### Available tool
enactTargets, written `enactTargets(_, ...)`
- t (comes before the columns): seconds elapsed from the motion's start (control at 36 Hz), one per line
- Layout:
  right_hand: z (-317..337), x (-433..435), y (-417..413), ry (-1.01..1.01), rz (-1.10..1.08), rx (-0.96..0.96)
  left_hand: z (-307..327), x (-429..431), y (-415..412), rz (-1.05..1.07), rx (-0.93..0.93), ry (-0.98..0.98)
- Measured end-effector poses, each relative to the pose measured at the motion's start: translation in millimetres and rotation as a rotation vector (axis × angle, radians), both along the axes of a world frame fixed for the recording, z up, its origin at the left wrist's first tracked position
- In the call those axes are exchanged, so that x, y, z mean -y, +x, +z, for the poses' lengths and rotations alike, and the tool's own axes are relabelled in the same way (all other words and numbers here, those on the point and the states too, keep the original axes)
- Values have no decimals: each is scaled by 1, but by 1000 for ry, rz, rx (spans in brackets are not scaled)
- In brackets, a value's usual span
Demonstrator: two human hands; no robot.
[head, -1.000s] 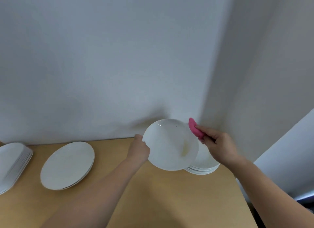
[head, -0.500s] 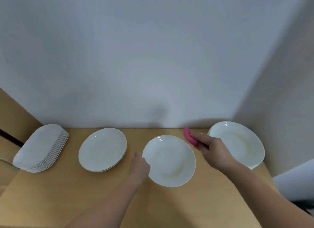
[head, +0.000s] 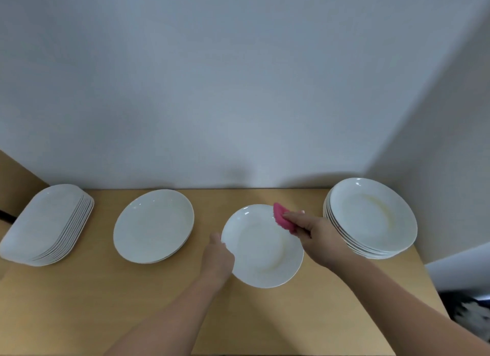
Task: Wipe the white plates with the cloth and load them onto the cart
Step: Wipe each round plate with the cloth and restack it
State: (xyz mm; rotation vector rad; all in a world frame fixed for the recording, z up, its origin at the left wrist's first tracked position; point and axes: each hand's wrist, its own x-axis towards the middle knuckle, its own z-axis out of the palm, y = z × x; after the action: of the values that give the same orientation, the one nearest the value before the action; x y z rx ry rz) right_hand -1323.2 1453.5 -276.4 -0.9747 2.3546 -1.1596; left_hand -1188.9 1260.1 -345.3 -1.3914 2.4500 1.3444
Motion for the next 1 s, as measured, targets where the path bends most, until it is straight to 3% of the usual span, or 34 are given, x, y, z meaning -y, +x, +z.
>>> enactTargets(0.39,-32,34,2,192,125,-154,-17,4,3,-87,-4,96)
enactTargets(0.58,-72,71,8,314,168,-126,-11,12,7,-154,-18,161)
enactTargets(0.75,-107,94,34,487,187,-142,-11,9,11,-44,-134,334)
enactTargets(0.89,-119,98,45,492,298,-207,-12,8,10,14,-184,409)
enactTargets(1.0,-120,91,60,438,410,-230,-15,10,6,14,-149,354)
